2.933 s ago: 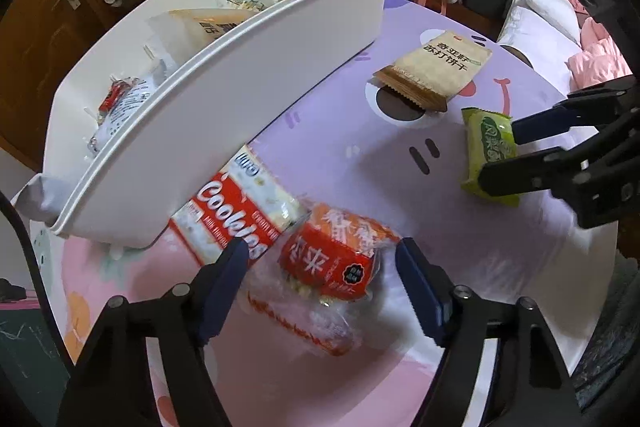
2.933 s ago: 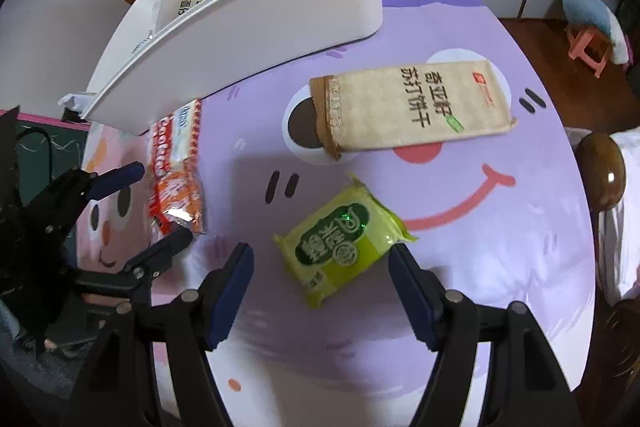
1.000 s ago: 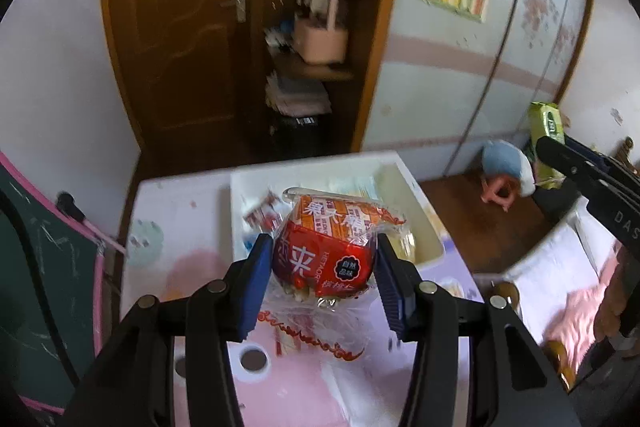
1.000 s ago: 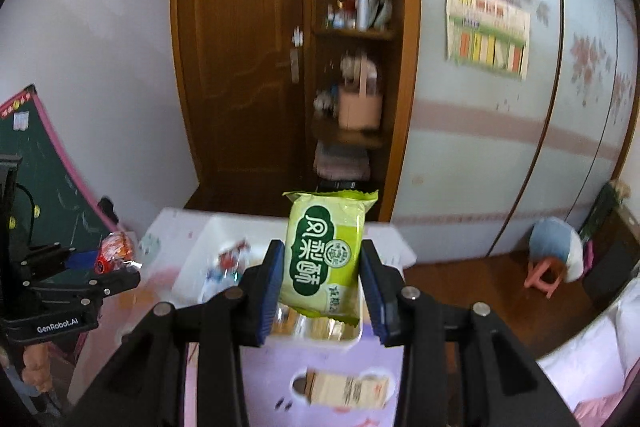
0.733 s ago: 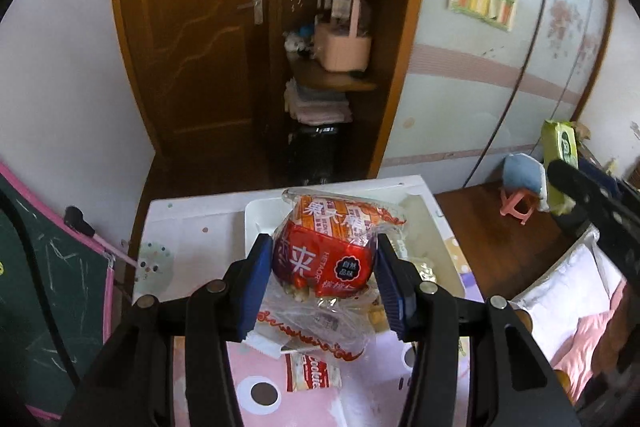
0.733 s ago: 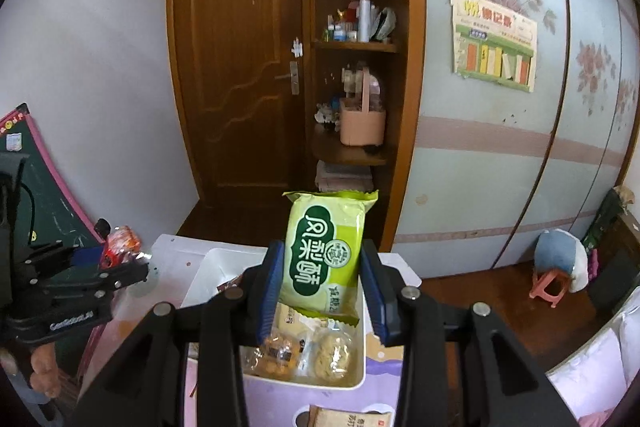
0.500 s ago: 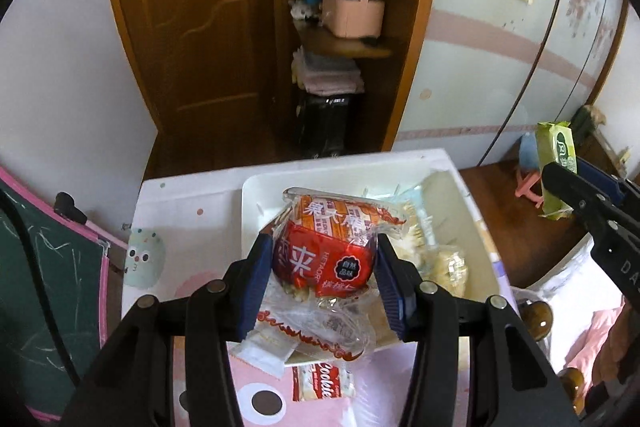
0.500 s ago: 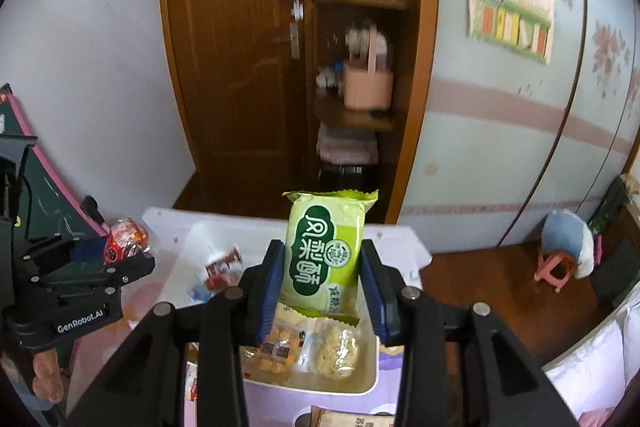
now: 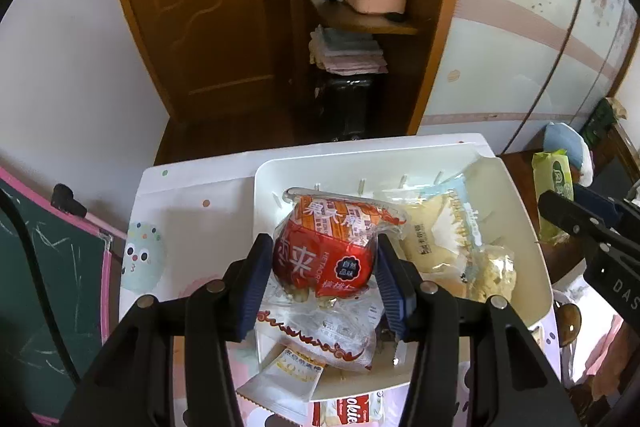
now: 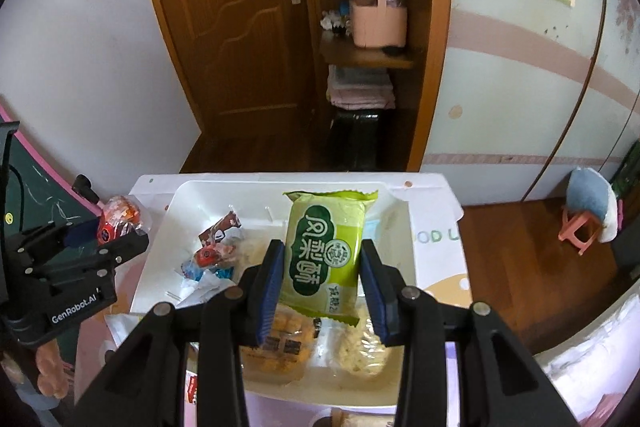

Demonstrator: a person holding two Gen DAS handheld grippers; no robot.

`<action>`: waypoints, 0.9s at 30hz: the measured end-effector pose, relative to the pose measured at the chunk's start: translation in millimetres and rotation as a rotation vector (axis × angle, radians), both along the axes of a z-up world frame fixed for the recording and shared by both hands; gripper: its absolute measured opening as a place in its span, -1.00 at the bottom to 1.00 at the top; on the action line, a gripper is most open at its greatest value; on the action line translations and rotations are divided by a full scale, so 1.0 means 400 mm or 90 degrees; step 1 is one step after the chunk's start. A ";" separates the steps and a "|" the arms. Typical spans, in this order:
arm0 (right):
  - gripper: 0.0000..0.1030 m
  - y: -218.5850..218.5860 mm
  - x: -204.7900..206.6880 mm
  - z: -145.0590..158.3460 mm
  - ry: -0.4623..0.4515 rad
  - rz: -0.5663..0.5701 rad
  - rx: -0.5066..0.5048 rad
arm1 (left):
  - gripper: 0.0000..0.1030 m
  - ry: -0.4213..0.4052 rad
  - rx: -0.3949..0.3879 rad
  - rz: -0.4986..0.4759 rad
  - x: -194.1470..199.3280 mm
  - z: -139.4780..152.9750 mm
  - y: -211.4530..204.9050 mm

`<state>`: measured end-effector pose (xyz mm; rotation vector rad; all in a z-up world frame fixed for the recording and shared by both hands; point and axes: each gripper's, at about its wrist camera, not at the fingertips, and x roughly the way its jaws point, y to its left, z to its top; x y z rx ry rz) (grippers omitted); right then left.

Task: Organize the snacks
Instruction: 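Carry both snacks over the white basket and open both grippers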

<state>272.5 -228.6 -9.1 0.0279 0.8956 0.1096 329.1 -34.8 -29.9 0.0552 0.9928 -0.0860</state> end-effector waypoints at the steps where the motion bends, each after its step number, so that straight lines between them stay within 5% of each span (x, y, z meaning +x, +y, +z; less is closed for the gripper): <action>1: -0.26 0.000 0.006 -0.004 0.001 -0.003 -0.002 | -0.04 0.002 0.000 0.003 0.006 -0.006 0.002; 6: -0.25 0.003 0.029 -0.012 0.012 -0.007 0.011 | 0.08 0.001 -0.005 0.020 0.023 -0.016 0.007; 8: -0.25 -0.004 0.028 -0.008 0.013 -0.004 0.027 | 0.44 -0.008 -0.015 0.026 0.018 -0.007 0.012; 10: -0.16 -0.009 0.017 -0.001 0.009 -0.009 0.027 | 0.53 -0.025 -0.024 0.029 0.007 0.007 0.022; 21: -0.09 -0.039 -0.104 0.066 -0.029 0.005 0.020 | 0.75 -0.095 0.005 0.011 -0.115 0.121 0.034; 27: -0.03 -0.054 -0.229 0.118 -0.063 0.026 0.008 | 0.85 -0.105 -0.045 -0.008 -0.229 0.194 0.044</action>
